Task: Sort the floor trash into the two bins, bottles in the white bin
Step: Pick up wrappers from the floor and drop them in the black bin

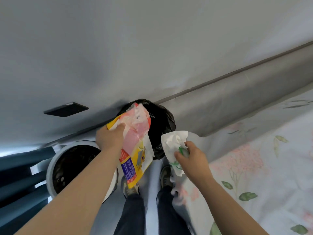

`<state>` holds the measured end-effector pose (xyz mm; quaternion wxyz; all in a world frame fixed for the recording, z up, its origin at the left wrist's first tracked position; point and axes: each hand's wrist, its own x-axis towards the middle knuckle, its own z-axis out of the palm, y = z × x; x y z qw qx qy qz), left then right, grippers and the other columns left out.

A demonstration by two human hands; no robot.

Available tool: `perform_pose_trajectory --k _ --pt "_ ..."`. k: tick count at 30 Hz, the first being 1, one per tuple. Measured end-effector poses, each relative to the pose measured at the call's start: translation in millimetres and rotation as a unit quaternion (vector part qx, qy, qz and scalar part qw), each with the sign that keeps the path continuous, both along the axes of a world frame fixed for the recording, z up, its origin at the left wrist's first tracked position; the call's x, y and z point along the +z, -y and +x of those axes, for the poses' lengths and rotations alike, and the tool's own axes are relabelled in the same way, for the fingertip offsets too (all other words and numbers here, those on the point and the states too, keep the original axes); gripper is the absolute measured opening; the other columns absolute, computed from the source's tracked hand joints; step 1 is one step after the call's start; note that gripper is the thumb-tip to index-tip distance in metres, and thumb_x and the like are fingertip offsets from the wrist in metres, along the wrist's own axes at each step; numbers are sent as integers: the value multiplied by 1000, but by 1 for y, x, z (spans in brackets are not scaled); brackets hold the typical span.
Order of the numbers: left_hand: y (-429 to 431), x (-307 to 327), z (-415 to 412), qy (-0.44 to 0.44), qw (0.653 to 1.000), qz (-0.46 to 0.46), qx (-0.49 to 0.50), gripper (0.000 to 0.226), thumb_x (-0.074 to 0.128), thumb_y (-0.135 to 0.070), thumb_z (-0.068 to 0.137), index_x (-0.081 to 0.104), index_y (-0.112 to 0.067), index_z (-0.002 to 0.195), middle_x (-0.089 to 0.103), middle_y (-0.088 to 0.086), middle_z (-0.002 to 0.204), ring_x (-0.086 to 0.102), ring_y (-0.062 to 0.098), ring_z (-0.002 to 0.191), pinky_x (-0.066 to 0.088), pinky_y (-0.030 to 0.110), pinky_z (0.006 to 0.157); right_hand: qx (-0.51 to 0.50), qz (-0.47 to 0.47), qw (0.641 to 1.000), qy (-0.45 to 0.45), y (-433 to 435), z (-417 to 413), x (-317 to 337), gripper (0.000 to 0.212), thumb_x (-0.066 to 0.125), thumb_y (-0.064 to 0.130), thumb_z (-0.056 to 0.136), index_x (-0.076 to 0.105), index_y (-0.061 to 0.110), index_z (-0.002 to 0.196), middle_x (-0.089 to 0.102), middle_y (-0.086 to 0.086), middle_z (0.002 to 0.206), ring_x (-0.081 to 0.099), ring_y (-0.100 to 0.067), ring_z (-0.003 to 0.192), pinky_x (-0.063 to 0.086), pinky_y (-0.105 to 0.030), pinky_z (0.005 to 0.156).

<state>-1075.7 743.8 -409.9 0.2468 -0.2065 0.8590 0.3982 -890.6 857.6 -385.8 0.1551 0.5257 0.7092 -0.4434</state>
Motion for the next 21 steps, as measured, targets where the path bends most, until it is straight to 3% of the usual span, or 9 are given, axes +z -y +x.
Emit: perform_pose_trajectory --k 3,6,9,15,21 --pt "-10 -3 -5 -35 999 37 11 28 72 -23 81 54 -25 59 56 -12 66 57 18 71 47 32 72 -6 3 1000 3 -4 -1 -12 38 57 20 93 50 12 129 55 1 98 45 -14 85 30 -18 67" --pt "-16 -11 -11 -69 994 76 30 21 75 -28 76 60 -27 62 64 -8 71 65 21 78 55 38 78 -10 1 1000 1 -8 -3 -21 37 58 19 93 51 11 127 54 2 94 47 -15 83 32 -20 68" --pt "-20 -17 -8 -83 992 94 29 27 73 -29 79 56 -25 60 61 -4 66 61 20 70 53 36 69 -6 3 1000 0 -10 -5 -28 38 59 20 92 50 11 128 56 2 97 49 -15 85 35 -23 71" --pt "-28 -45 -1 -65 991 98 63 25 75 -28 80 59 -26 61 61 -8 65 60 20 73 55 36 74 -20 -7 1000 -6 -11 -9 -44 41 59 21 92 50 13 131 55 7 100 52 -14 88 37 -22 74" --pt "-42 -79 -4 -53 980 136 137 28 77 -24 78 59 -27 57 59 -9 62 56 17 70 50 31 69 -11 -9 1000 -10 -7 -12 -65 40 60 20 91 50 13 130 52 7 99 51 -14 89 39 -23 77"
